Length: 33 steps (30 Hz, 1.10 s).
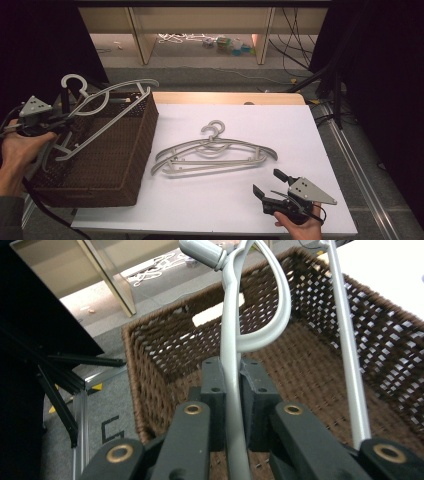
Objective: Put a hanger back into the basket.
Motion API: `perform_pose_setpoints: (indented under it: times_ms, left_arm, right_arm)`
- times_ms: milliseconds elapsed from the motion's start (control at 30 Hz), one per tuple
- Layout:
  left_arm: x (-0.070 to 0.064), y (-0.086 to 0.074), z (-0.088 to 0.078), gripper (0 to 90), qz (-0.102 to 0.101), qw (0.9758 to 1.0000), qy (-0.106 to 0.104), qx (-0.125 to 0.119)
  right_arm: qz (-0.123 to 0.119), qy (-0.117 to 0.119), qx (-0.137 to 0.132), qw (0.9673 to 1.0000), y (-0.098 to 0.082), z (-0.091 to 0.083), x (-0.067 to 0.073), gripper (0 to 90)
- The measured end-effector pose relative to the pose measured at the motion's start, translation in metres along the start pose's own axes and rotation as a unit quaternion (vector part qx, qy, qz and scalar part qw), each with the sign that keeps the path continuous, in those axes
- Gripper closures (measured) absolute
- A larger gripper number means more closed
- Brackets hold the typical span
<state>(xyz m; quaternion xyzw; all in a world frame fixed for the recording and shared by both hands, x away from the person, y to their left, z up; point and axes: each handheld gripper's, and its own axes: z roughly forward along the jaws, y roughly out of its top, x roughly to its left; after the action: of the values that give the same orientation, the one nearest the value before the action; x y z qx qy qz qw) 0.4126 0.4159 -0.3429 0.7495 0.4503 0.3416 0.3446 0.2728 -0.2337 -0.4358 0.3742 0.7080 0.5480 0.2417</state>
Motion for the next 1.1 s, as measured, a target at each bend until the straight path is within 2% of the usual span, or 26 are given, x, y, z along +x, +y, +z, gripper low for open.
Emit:
perform_pose_setpoints:
  times_ms: [233, 333, 400, 500, 600, 733, 767, 833, 1033, 1100]
  left_arm:
    - [0.006, -0.013, -0.003, 82.0, 0.011, 0.9999, 0.005, 0.001]
    - [0.008, -0.018, -0.005, 82.0, 0.002, 1.0000, 0.008, -0.002]
    - [0.012, -0.023, -0.008, 82.0, -0.006, 0.9999, 0.003, -0.013]
    - [0.012, -0.026, -0.009, 82.0, -0.006, 0.9999, 0.004, -0.012]
    - [0.013, -0.030, -0.008, 82.0, -0.001, 1.0000, 0.006, -0.002]
    - [0.016, -0.036, -0.007, 82.0, -0.006, 1.0000, 0.002, -0.003]
    - [0.016, -0.038, -0.008, 82.0, -0.005, 1.0000, 0.002, 0.000]
    - [0.017, -0.040, -0.009, 82.0, -0.003, 1.0000, 0.002, 0.001]
    - [0.017, -0.045, -0.007, 81.9, 0.002, 0.9998, 0.003, 0.020]
    - [0.015, -0.046, -0.003, 81.9, 0.011, 0.9995, 0.000, 0.031]
  right_arm:
    - [-0.002, -0.003, 0.002, 1.0000, 0.000, 0.000, 0.000, 16.6]
    - [-0.001, -0.003, 0.004, 1.0000, 0.000, 0.000, 0.001, 16.6]
    - [-0.002, -0.003, 0.004, 1.0000, 0.000, 0.000, 0.000, 16.6]
    - [0.005, 0.004, -0.001, 1.0000, -0.001, 0.001, 0.001, 16.6]
    - [0.003, 0.003, -0.006, 1.0000, -0.001, 0.003, 0.001, 16.6]
    - [0.003, 0.003, -0.008, 1.0000, -0.001, 0.003, 0.001, 16.6]
    - [-0.001, 0.000, 0.002, 1.0000, -0.001, 0.002, 0.000, 16.6]
    - [0.003, 0.002, -0.001, 1.0000, -0.002, 0.002, 0.000, 16.6]
    - [0.000, 0.001, 0.008, 1.0000, -0.001, 0.002, 0.000, 16.6]
    - [-0.001, -0.001, 0.009, 1.0000, -0.001, 0.002, 0.000, 16.6]
